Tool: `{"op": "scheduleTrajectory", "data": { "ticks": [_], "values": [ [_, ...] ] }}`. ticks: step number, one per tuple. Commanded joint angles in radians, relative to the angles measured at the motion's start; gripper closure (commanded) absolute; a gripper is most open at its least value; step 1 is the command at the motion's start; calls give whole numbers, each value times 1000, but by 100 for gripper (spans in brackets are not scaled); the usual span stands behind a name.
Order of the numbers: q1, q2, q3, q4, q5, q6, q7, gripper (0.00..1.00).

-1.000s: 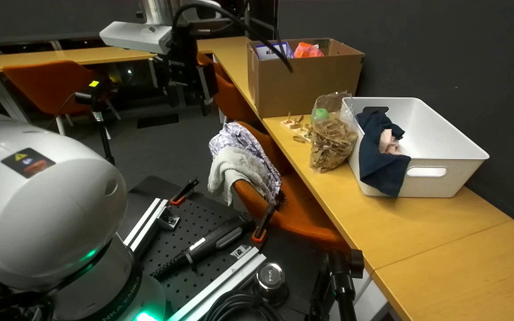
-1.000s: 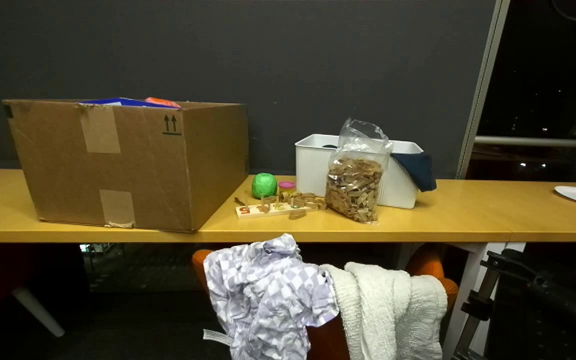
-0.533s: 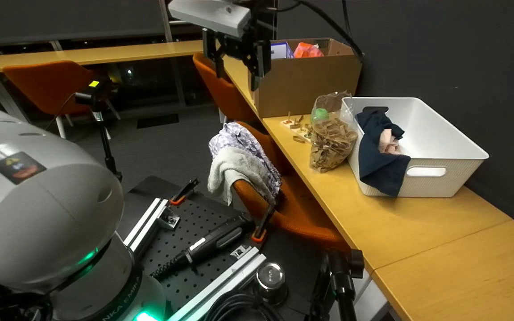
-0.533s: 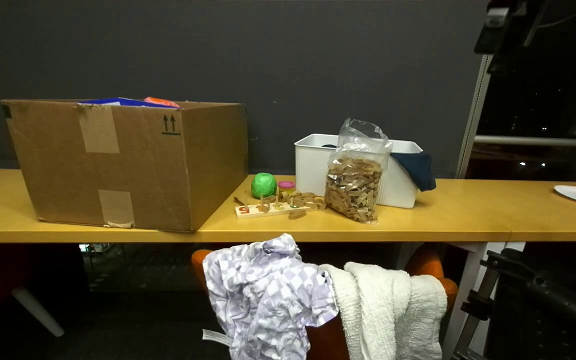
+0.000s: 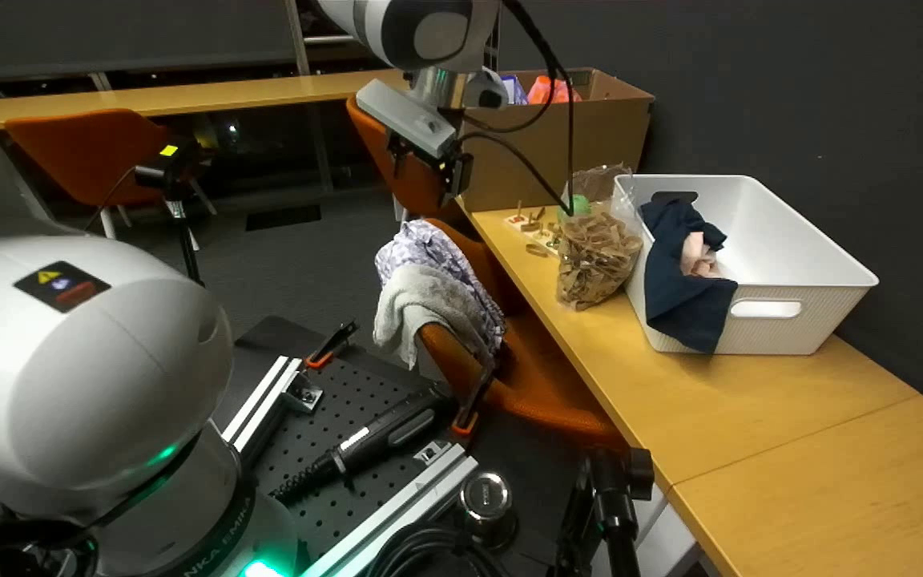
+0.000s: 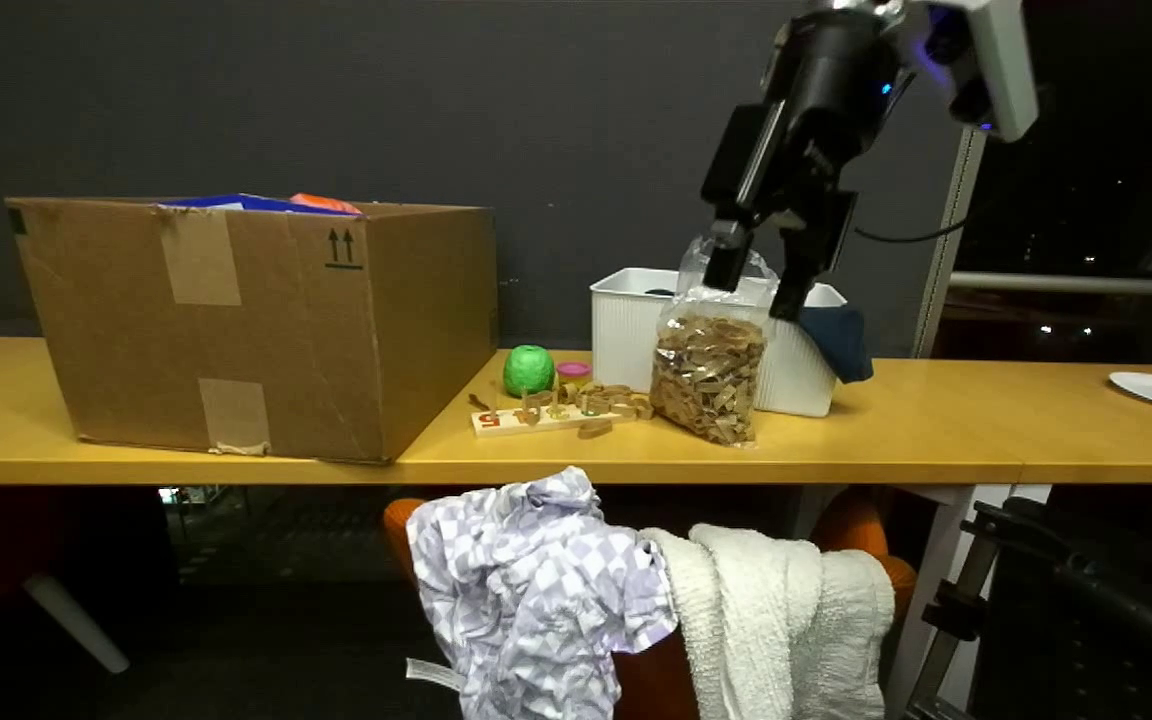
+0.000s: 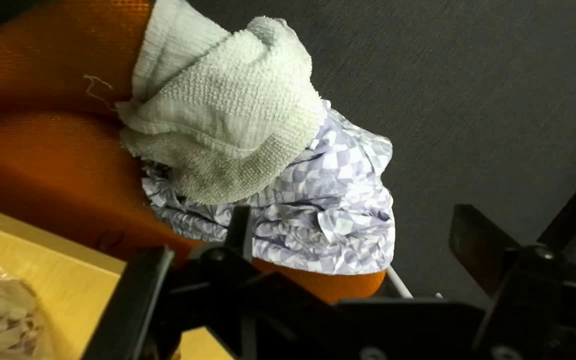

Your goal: Move the laundry from the chair into the washing basket

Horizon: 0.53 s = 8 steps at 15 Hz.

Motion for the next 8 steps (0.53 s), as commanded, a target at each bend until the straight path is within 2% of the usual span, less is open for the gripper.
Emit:
{"op": "scheduleTrajectory", "data": {
  "ticks": [1,8],
  "values": [
    [-51,243,46,185,82,-17,-38,0],
    [-129,583,126,489,12,-152,49,0]
  ]
}}
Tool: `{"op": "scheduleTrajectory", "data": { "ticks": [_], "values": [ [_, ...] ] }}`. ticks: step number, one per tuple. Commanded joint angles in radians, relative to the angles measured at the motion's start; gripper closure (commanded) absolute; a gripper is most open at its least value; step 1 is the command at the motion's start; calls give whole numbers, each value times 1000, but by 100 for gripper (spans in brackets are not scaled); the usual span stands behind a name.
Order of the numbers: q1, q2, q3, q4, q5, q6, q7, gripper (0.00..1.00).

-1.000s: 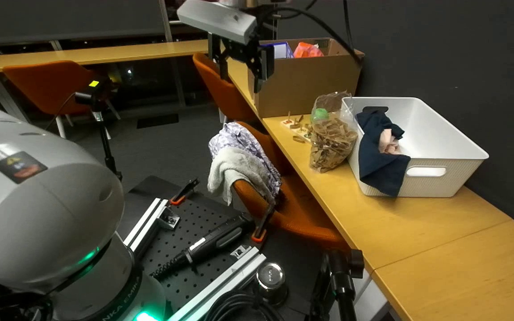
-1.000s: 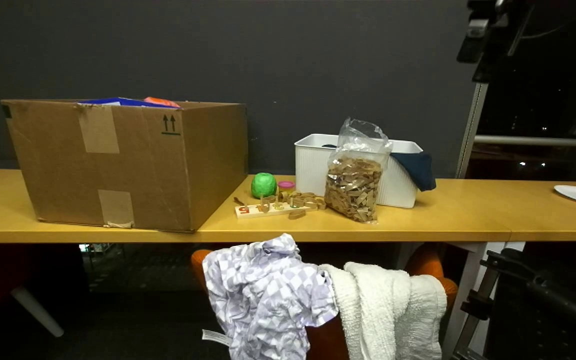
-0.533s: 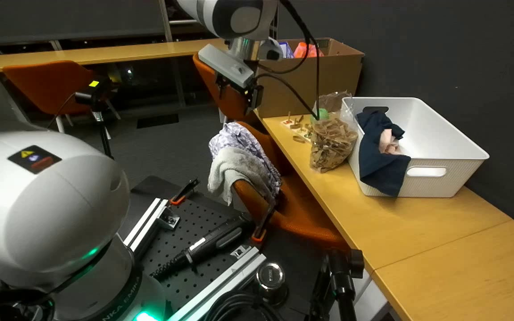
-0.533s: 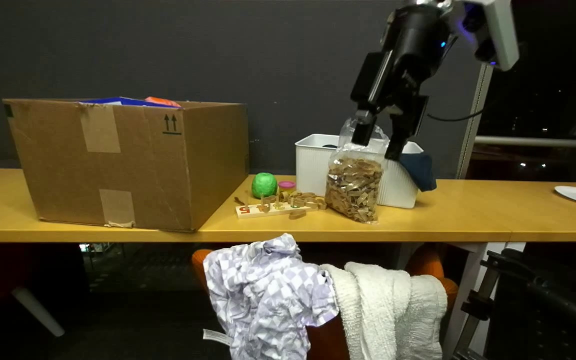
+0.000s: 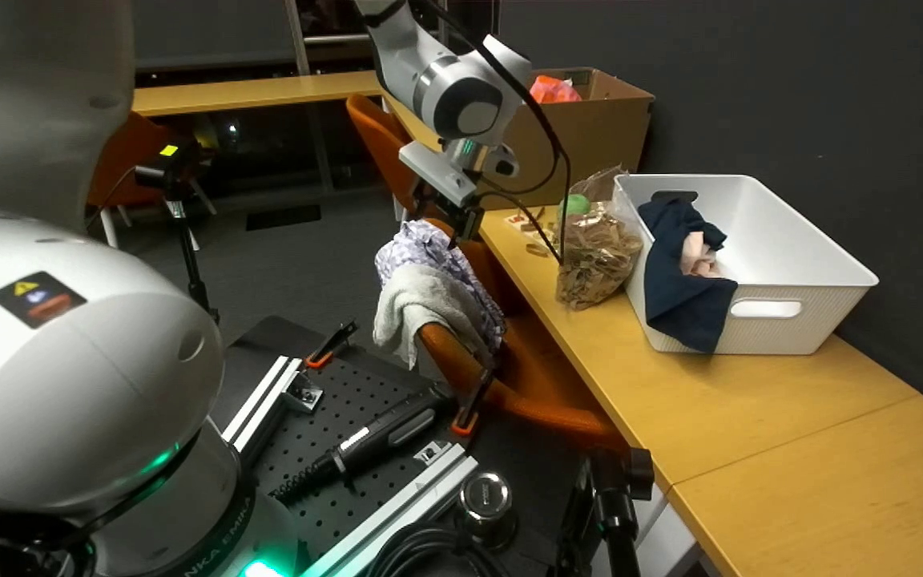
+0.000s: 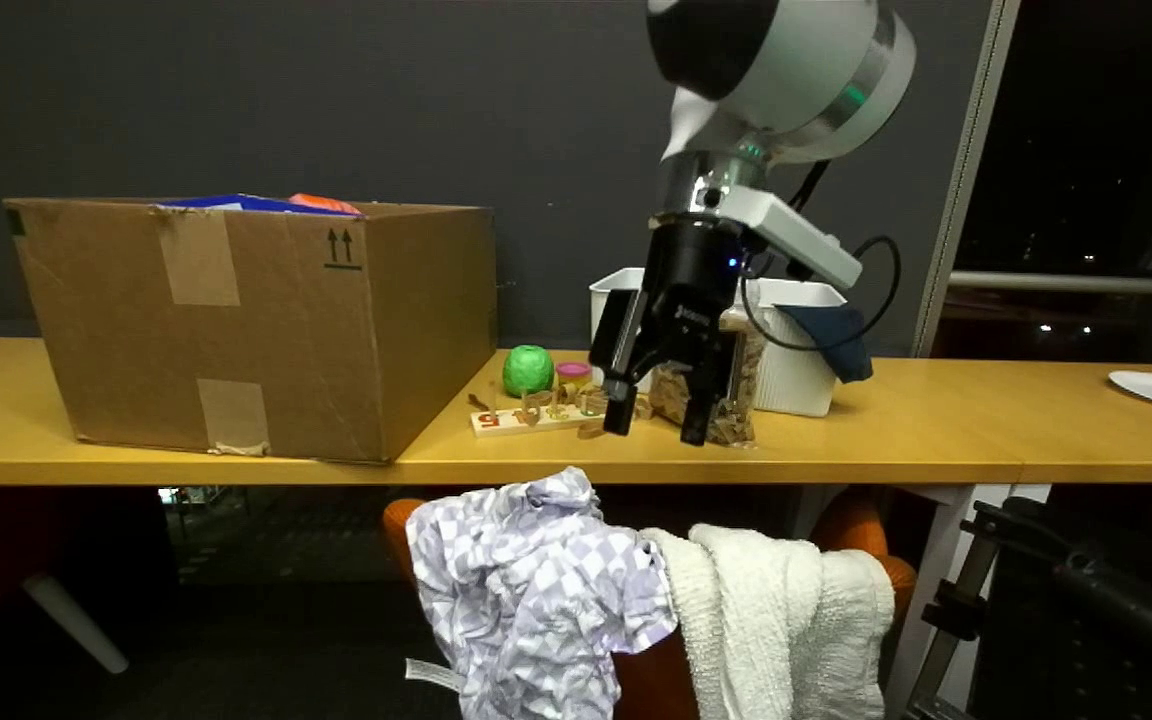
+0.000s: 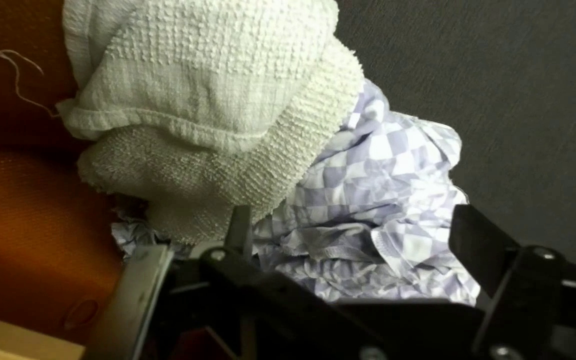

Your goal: Move the laundry from the chair into the washing basket

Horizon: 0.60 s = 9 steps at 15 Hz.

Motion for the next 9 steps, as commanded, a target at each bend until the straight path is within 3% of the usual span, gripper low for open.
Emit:
{"op": "scheduleTrajectory", "data": {
  "ticks": [1,9],
  "values": [
    [-53,159,52,182,-20,-122,37,0],
    [-59,310,63,341,-32,-303,123,0]
  ]
}}
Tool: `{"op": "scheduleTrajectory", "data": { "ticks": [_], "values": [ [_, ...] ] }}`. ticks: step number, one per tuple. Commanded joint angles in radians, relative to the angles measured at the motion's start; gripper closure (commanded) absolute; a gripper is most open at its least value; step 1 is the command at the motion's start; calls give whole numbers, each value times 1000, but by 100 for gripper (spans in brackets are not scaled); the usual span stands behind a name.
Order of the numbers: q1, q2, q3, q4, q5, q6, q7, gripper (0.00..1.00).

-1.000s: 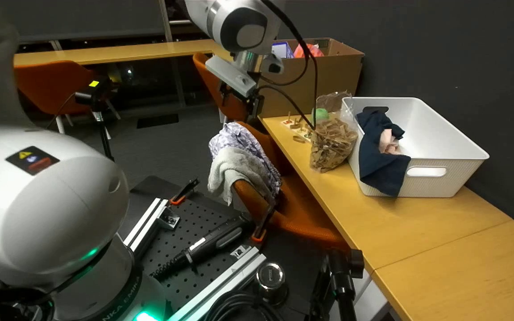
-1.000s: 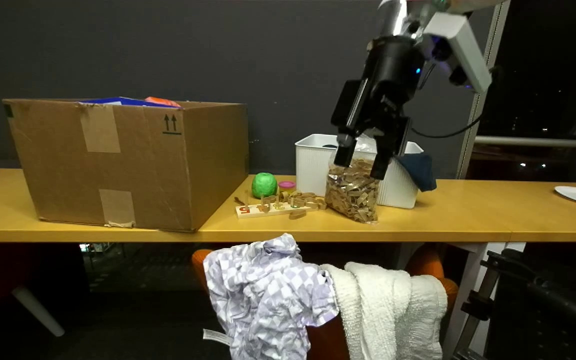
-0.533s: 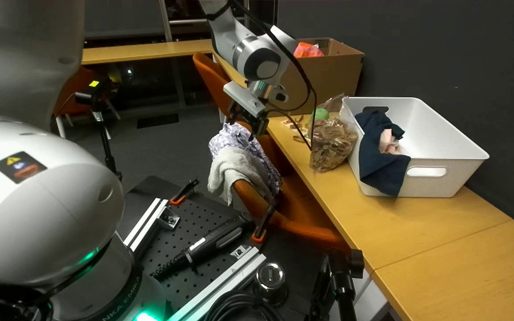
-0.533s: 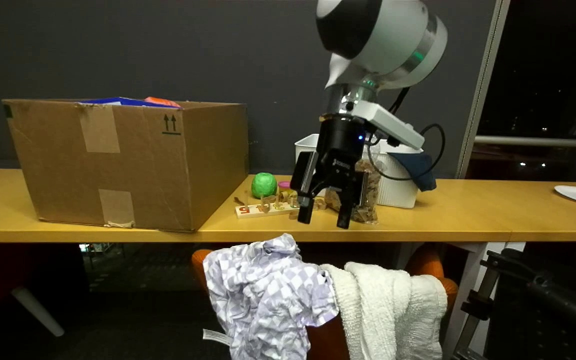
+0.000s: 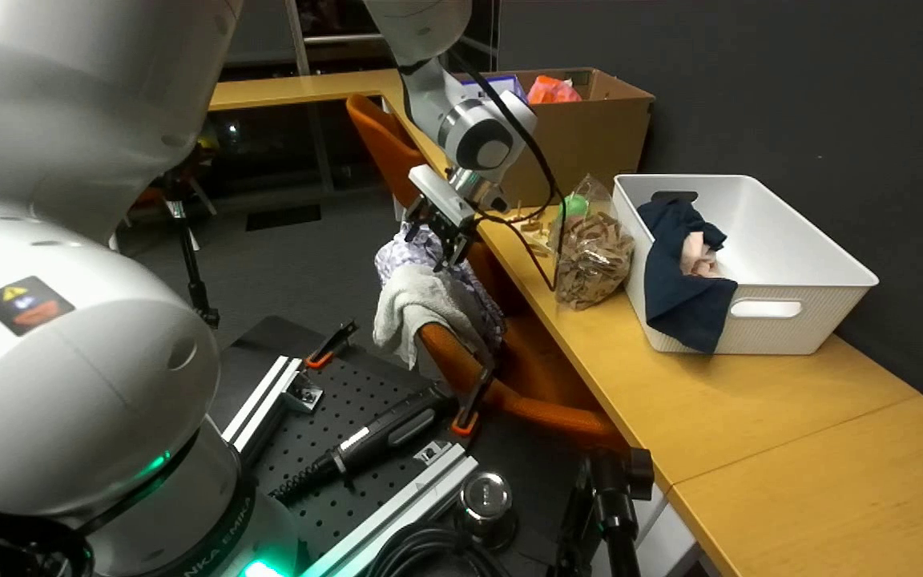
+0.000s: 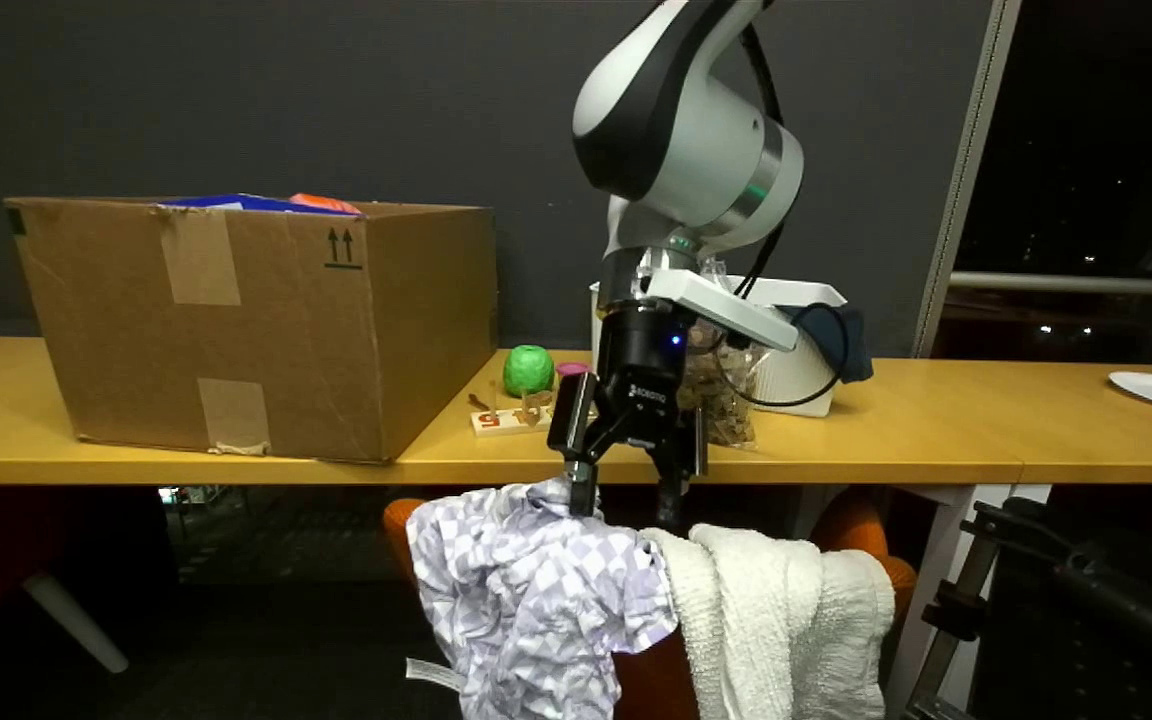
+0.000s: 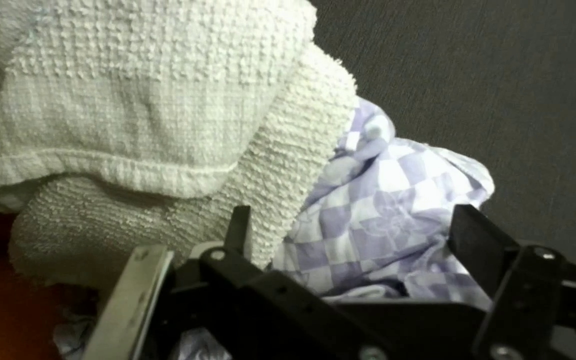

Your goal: Move the laundry from the chair into the washing basket

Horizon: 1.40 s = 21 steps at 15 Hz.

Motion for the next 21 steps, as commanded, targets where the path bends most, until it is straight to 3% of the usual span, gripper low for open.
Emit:
{"op": "scheduleTrajectory", "data": {
  "ticks": [1,5,7,16,17,21],
  "values": [
    [-18,58,18,85,-28,-81,57,0],
    [-16,126,14,157,-33,-116,82,0],
    [-11,141,13,176,-42,-110,92,28],
    [-16,90,13,164,-54,-95,97,95],
    [-18,88,13,164,-53,-97,98,100],
    [-17,49,6,137,-59,-97,110,99]
  ]
}}
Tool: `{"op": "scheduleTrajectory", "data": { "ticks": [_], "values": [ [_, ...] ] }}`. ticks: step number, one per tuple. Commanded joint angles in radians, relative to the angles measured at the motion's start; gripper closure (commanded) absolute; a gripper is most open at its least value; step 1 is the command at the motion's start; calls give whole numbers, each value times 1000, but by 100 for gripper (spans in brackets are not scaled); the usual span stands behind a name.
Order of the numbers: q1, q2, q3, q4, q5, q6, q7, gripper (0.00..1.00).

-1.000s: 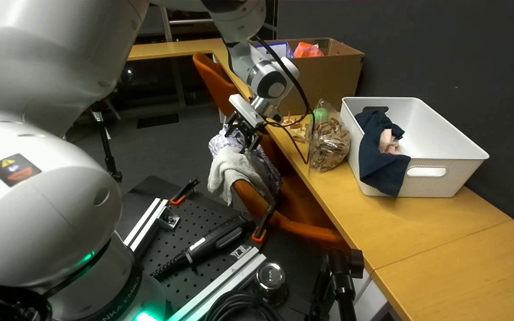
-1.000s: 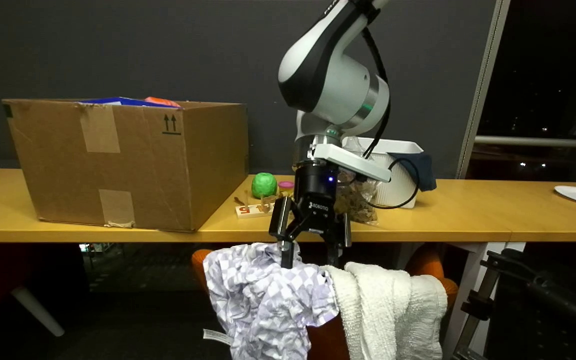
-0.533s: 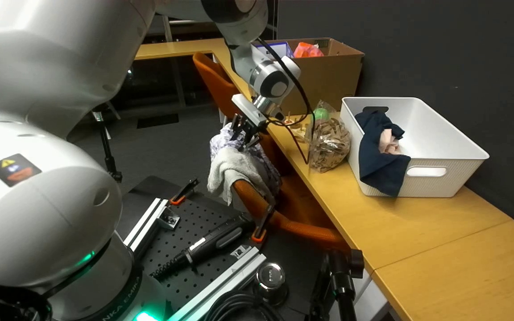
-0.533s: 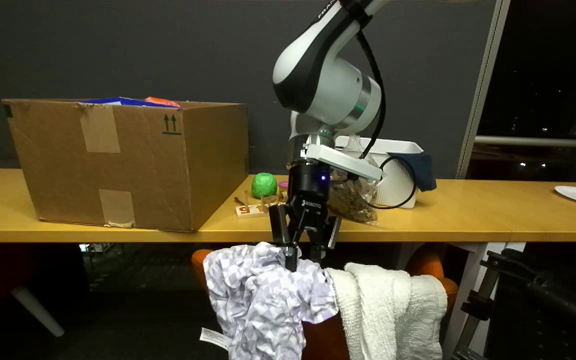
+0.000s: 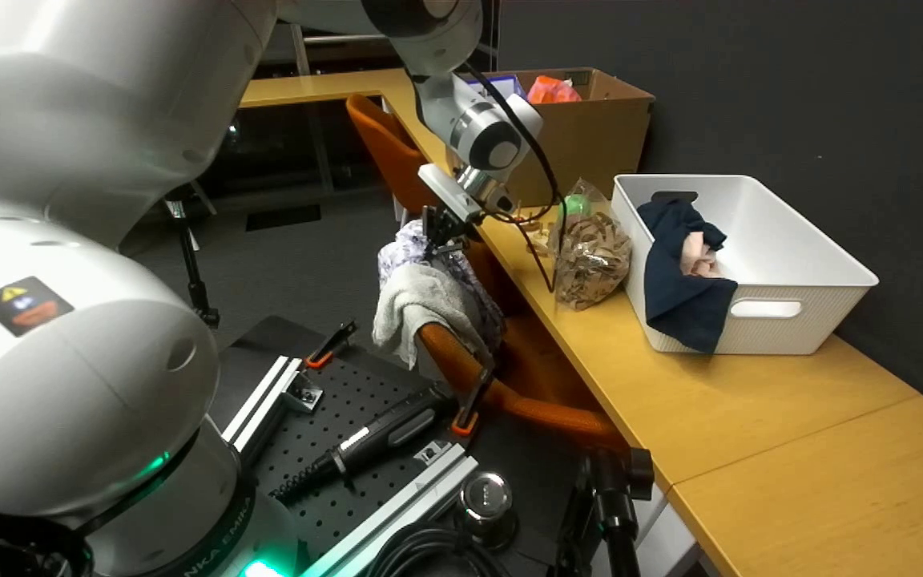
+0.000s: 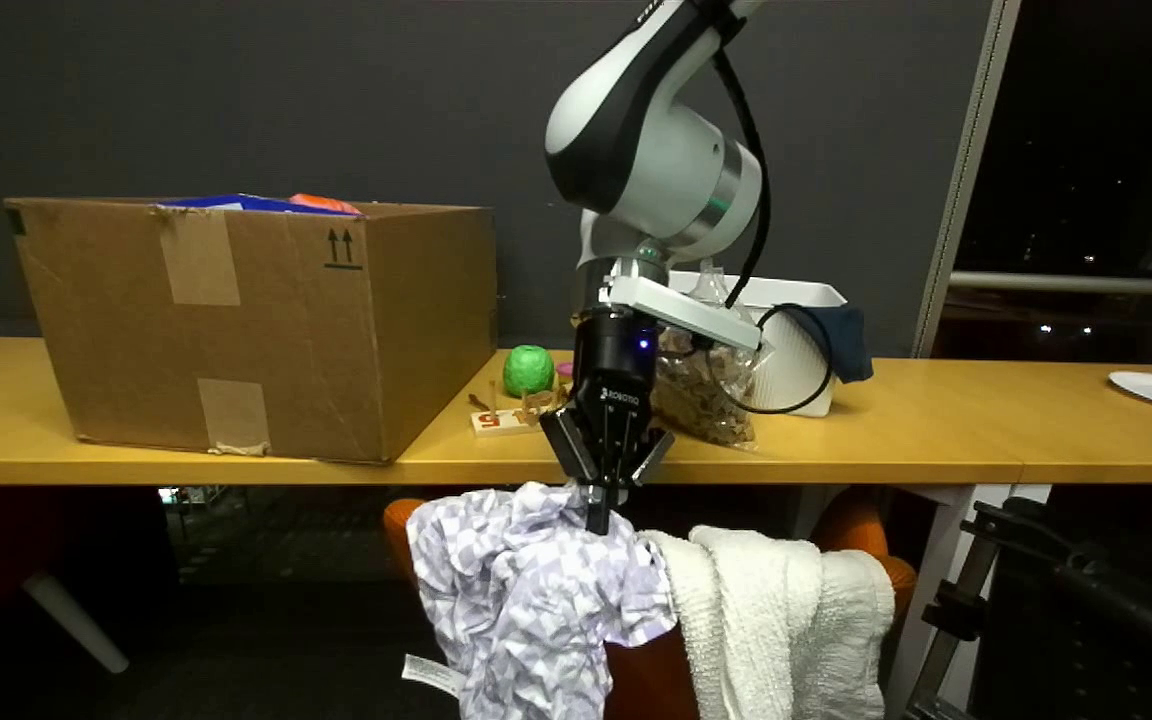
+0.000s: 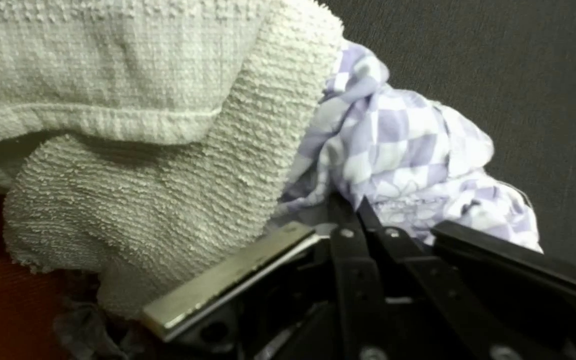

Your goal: Move the laundry from the chair into the washing basket

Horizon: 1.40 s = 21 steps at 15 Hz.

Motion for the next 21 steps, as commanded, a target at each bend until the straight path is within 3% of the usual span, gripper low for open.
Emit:
{"op": "scheduleTrajectory", "data": {
  "ticks": [1,12,21],
  "values": [
    [-13,-80,2,-42,-29,-15,28,99],
    [-78,-540,-117,-192,-149,-19,70,99],
    [-214,-726,-292,-51,-396,-137,94,99]
  ]
}}
